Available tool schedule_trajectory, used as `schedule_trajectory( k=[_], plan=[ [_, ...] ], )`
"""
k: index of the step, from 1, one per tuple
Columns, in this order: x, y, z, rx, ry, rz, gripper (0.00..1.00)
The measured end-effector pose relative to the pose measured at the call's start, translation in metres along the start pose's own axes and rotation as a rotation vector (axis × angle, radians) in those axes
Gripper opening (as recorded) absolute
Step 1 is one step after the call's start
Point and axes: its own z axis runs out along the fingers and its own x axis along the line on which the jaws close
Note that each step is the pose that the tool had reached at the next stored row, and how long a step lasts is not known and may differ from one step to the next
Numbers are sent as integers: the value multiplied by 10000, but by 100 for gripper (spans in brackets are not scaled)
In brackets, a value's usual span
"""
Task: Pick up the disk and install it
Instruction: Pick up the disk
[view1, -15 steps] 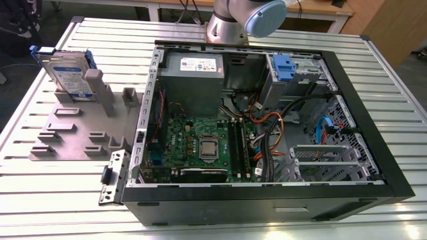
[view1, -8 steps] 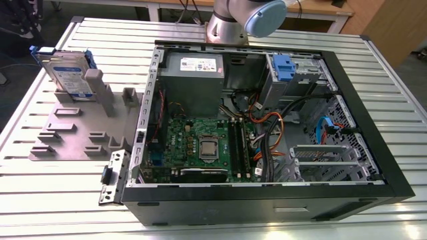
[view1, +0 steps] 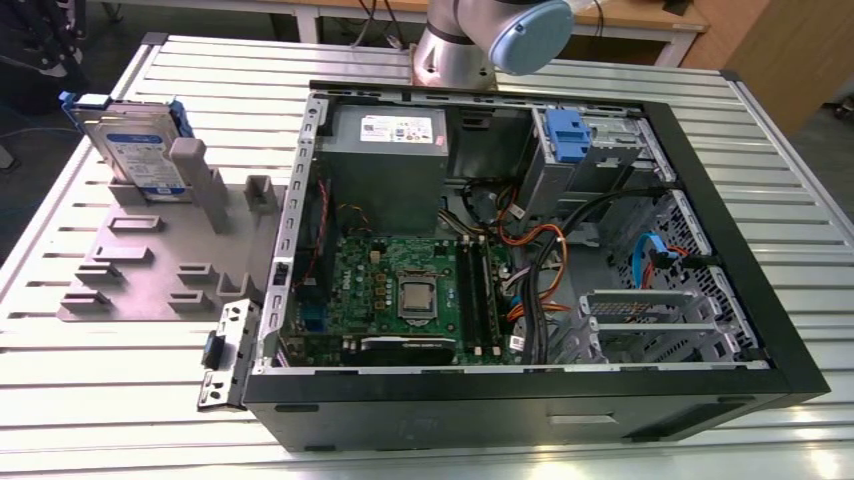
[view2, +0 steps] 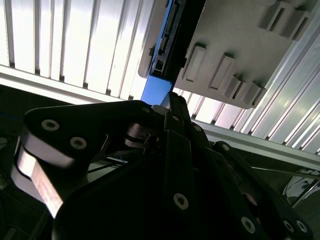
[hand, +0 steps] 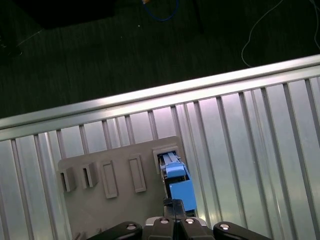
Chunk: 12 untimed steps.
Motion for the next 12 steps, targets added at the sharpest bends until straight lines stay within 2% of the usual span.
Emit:
schedule_trajectory(
  k=[4, 5, 7, 8, 12],
  plan=[
    [0, 0, 0, 0, 0, 0, 11],
    [0, 0, 1, 0, 0, 0, 17],
    [0, 0, 1, 0, 0, 0, 17],
    [0, 0, 1, 0, -1, 0, 24],
    [0, 0, 2, 1, 0, 0, 25]
  ],
)
